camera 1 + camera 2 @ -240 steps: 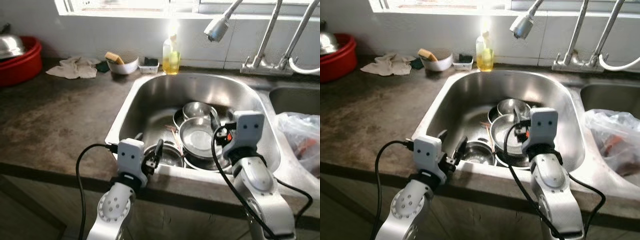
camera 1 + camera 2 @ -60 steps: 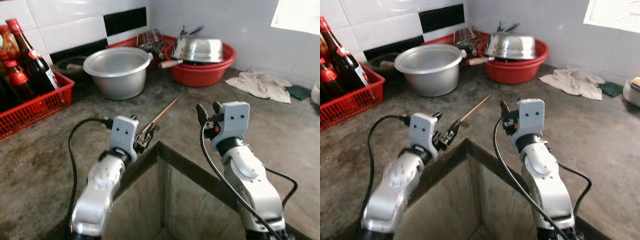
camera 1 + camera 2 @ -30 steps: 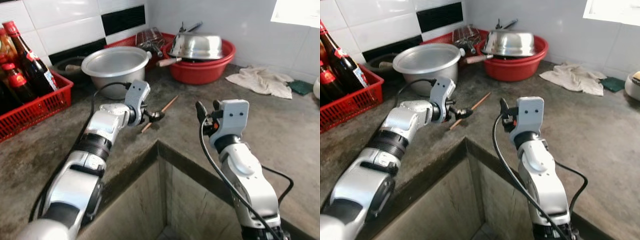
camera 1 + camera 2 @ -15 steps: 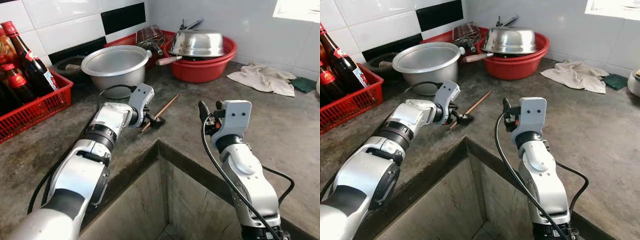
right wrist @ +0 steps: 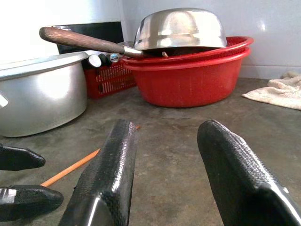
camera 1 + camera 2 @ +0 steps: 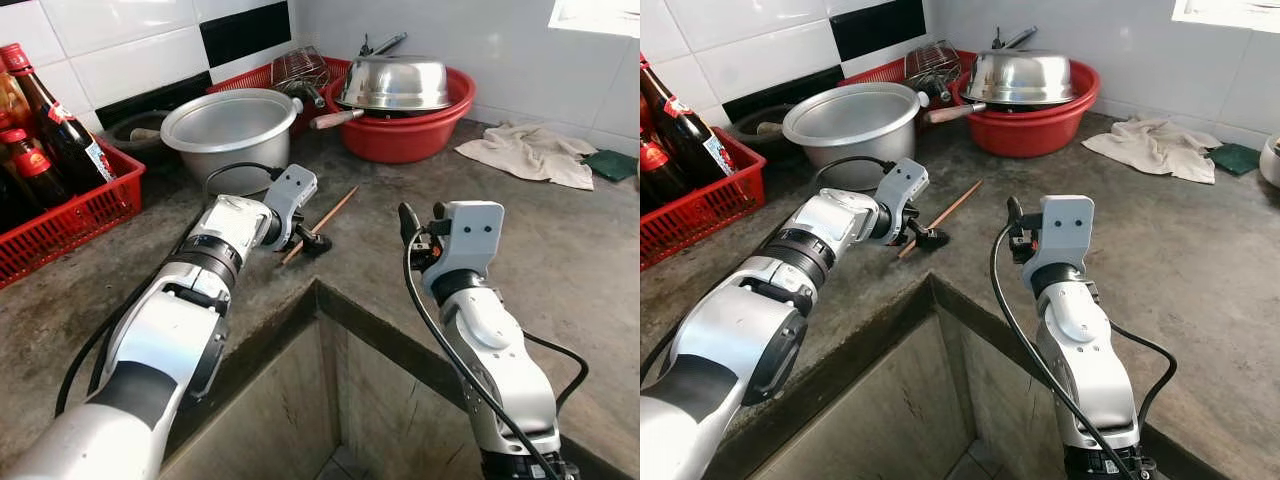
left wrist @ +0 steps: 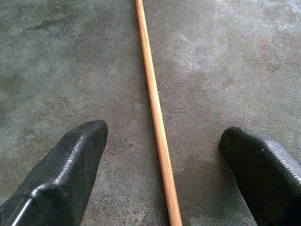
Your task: Kitchen organization
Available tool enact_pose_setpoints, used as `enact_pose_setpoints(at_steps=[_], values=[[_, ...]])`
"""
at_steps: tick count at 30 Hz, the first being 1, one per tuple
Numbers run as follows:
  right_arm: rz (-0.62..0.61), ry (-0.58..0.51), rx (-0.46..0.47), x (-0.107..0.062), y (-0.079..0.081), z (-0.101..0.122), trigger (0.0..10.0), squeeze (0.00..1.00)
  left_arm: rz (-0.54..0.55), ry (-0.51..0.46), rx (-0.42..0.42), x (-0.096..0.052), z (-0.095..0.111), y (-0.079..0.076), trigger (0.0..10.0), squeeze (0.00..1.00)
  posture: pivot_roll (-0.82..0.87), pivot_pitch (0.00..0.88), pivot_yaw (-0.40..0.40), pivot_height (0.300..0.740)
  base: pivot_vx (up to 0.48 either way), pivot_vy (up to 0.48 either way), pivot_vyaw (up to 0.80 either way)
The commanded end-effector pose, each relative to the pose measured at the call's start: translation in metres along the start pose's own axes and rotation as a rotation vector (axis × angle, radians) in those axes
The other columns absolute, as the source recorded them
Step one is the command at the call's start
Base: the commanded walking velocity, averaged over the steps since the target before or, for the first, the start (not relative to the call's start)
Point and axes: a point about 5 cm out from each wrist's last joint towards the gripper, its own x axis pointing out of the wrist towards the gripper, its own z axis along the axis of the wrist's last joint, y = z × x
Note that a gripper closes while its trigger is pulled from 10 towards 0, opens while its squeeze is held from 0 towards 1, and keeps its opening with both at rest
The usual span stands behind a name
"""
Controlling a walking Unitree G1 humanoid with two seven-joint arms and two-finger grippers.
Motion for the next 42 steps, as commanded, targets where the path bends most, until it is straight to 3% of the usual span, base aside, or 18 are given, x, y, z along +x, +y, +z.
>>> enact_pose_setpoints(at_steps=[1, 7, 13, 19, 28, 42], values=[[0.008, 0.001, -0.007, -0.002, 0.000, 0.001, 10.0, 0.00, -0.009, 0.063, -0.018, 0.004, -0.012, -0.002, 10.0, 0.00, 0.10, 0.066, 0.070, 0.740, 0.000, 0.000, 0.00], [0.067, 0.113, -0.052, -0.021, 0.003, -0.021, 10.0, 0.00, -0.008, 0.084, -0.023, 0.007, -0.016, -0.005, 10.0, 0.00, 0.09, 0.070, 0.068, 0.740, 0.000, 0.000, 0.00], [0.072, 0.134, -0.049, -0.026, 0.006, -0.025, 10.0, 0.00, -0.011, 0.109, -0.036, 0.007, -0.021, -0.005, 10.0, 0.00, 0.09, 0.073, 0.068, 0.740, 0.000, 0.000, 0.00], [0.065, 0.131, -0.048, -0.027, 0.005, -0.023, 10.0, 0.00, -0.015, 0.189, -0.071, 0.008, -0.032, -0.006, 10.0, 0.00, 0.08, 0.072, 0.068, 0.740, 0.000, 0.000, 0.00], [0.060, 0.119, -0.053, -0.024, 0.004, -0.018, 10.0, 0.00, -0.018, 0.202, -0.128, 0.007, -0.037, -0.006, 10.0, 0.00, 0.08, 0.075, 0.064, 0.740, 0.000, 0.000, 0.00], [0.060, 0.113, -0.067, -0.021, 0.000, -0.015, 10.0, 0.00, 0.050, 0.262, -0.210, 0.003, -0.063, 0.004, 10.0, 0.00, 0.08, 0.075, 0.045, 0.740, 0.000, 0.000, 0.00]])
